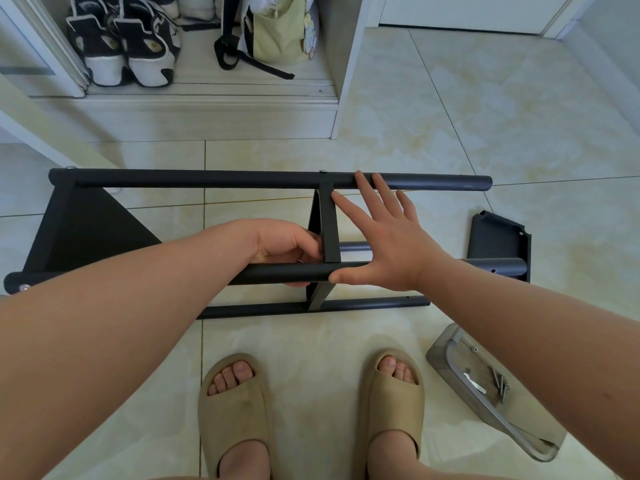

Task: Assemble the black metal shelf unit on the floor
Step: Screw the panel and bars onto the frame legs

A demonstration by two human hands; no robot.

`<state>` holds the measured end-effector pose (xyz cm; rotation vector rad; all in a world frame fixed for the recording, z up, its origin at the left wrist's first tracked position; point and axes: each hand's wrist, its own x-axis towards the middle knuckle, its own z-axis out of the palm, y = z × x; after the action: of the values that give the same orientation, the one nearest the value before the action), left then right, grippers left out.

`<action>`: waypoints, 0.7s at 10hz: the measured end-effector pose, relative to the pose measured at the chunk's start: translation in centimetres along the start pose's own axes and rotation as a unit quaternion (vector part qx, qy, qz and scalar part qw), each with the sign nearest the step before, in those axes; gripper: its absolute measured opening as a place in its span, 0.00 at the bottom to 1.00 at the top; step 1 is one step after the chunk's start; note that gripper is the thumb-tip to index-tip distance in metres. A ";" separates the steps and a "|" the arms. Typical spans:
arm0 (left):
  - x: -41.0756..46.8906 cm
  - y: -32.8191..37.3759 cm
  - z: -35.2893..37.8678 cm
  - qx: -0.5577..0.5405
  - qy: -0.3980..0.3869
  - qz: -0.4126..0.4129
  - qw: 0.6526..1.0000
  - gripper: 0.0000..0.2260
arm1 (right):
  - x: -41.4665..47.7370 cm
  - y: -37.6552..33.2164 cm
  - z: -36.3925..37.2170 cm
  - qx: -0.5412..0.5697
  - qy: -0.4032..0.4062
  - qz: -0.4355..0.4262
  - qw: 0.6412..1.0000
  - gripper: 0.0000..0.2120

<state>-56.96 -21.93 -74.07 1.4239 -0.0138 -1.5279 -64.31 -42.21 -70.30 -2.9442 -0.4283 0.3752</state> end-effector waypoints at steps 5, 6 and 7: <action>-0.2 0.1 0.4 0.009 0.002 -0.015 1.000 0.06 | 0.0 0.0 0.0 -0.001 -0.002 0.000 1.000 0.56; -0.1 0.0 0.3 0.005 0.003 -0.005 1.000 0.07 | 0.0 0.0 0.0 0.001 -0.003 0.000 1.000 0.56; 0.0 0.1 0.3 -0.004 0.014 -0.011 1.000 0.07 | 0.1 0.0 0.0 0.001 -0.004 0.001 1.000 0.56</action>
<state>-57.11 -22.10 -73.91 1.4428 0.0249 -1.5242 -64.24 -42.23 -70.30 -2.9419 -0.4268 0.3867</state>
